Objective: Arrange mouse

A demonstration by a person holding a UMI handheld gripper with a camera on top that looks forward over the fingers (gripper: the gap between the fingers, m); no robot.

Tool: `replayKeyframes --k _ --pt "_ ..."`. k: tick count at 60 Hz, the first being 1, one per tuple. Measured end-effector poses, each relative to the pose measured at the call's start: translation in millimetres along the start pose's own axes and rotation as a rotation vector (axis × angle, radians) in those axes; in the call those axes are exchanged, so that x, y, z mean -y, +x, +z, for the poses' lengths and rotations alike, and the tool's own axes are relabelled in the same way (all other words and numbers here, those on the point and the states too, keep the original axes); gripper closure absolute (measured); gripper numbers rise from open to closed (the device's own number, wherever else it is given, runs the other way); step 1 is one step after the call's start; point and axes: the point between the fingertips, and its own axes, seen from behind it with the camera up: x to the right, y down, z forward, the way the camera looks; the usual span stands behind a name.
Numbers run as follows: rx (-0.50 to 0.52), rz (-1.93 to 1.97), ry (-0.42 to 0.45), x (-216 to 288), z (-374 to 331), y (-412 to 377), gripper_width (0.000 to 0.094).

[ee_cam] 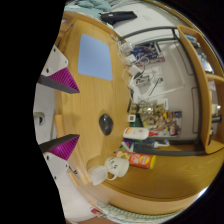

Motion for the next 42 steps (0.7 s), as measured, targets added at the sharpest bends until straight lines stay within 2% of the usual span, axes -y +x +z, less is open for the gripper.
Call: replayKeyframes --k 13,26,42 --pt "-0.021 0.033 -0.09 1 84 49 0.0114" --pt "0.038 0.013 -0.15 25 156 43 0.0116" --pt "0.112 -0.012 -0.205 59 204 27 0.012"
